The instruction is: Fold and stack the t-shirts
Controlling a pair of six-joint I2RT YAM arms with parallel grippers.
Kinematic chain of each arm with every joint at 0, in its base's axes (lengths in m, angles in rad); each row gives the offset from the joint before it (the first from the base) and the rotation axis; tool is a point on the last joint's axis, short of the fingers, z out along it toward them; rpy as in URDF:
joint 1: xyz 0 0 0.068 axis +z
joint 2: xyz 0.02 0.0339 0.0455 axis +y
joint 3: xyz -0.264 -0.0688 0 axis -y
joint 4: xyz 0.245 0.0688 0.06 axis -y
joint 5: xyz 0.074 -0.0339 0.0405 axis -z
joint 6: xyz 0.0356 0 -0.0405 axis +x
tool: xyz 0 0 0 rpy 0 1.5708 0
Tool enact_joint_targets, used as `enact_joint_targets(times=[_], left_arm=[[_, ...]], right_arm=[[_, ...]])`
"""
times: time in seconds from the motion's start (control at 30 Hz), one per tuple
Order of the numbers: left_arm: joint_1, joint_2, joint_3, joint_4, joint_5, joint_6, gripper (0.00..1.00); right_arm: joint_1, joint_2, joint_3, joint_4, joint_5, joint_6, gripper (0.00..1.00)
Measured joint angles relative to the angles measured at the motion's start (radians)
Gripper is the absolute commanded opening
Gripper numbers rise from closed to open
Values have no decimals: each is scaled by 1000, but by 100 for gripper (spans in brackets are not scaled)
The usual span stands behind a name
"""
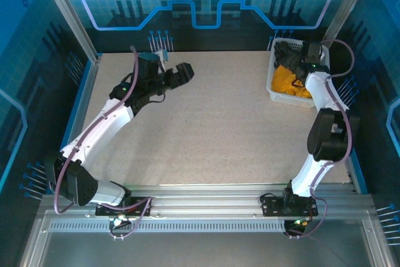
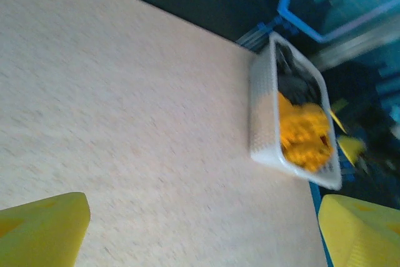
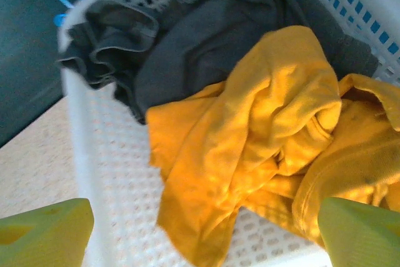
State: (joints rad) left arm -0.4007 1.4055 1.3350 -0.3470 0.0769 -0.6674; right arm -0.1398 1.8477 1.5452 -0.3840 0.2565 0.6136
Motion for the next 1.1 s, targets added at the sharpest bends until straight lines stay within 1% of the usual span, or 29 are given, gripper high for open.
enact_joint_targets(times=[0.1,0.17,0.2,0.23,0.27,0.37,0.43,0.47,0.5,0.6,0.77,0.9,1.1], left_arm=[[-56,-1,0,-8,18,-15,93],[-81,-5,-3,-10,26,-23,92],[-90,-11,-5,-10,30,-31,91],[-95,-19,-10,-8,34,-37,90],[-99,-29,-15,-8,38,-42,89],[-101,-61,-20,-8,42,-51,87],[-101,-84,-21,-8,41,-60,86],[-101,-94,-21,-8,41,-61,85],[-101,-105,-21,-8,41,-61,85],[-101,-125,-26,-7,40,-66,85],[-101,-126,-47,-5,41,-68,84],[-101,-105,-48,1,42,-68,83],[-101,-65,-48,-1,41,-68,81]], right_arm=[[-21,117,75,-6,1,21,94],[-32,201,147,-29,2,38,92],[-36,248,189,-42,1,50,89],[-39,289,224,-52,0,63,84],[-41,319,247,-61,0,76,77],[-48,380,281,-82,-4,121,51],[-51,386,282,-92,-4,151,24],[-52,386,282,-90,-5,164,7],[-52,382,277,-76,-13,172,0],[-43,332,191,-2,-17,200,0],[-5,172,35,72,9,222,0],[56,-10,-56,137,25,225,0],[180,-244,-100,200,55,224,0]])
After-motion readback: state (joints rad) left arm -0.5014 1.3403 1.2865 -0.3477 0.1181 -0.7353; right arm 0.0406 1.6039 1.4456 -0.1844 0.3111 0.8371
